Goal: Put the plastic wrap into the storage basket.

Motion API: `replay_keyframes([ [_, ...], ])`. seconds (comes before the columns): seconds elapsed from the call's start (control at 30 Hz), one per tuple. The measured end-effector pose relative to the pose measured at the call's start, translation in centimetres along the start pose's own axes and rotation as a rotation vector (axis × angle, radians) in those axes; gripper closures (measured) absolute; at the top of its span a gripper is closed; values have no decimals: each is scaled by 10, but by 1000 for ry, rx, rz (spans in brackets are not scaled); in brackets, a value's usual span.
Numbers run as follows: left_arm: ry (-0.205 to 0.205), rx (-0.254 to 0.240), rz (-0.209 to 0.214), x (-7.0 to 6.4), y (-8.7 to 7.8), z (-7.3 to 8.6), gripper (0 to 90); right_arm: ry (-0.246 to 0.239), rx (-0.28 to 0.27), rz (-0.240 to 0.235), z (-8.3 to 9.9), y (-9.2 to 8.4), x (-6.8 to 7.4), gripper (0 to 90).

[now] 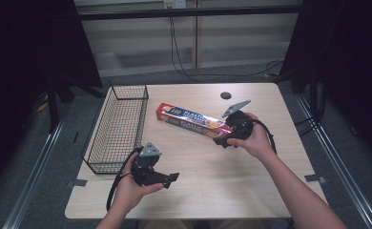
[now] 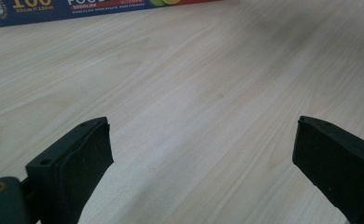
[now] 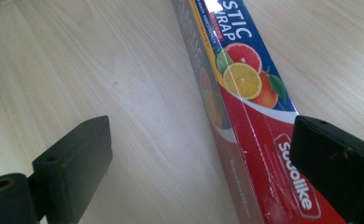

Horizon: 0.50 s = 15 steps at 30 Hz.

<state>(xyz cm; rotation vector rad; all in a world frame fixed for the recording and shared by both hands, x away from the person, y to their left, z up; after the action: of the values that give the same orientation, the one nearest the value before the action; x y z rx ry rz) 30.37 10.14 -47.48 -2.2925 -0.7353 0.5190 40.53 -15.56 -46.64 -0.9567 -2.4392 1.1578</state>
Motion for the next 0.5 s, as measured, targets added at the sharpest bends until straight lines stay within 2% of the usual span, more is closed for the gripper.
replay_keyframes([
  [0.23,2,1,0,0,1,-1,50,-5,12,-10,-12,13,-8,70],
  [0.4,-2,1,2,1,0,-1,50,-24,43,-6,-17,23,-10,70],
  [0.5,-1,7,0,2,-1,0,50,-16,49,-8,-20,29,-10,76],
])
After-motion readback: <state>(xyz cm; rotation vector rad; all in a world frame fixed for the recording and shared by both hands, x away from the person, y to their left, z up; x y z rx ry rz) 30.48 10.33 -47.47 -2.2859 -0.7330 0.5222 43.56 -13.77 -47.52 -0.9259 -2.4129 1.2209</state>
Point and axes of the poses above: each handheld gripper's, and its own axes: y roughly forward along the jaws, z roughly out of its underside, x roughly to its left, the point moved 6 cm from there along y, roughly forward along the jaws, and after that the axes turned 1 degree about -y, right-handed, at the moved point
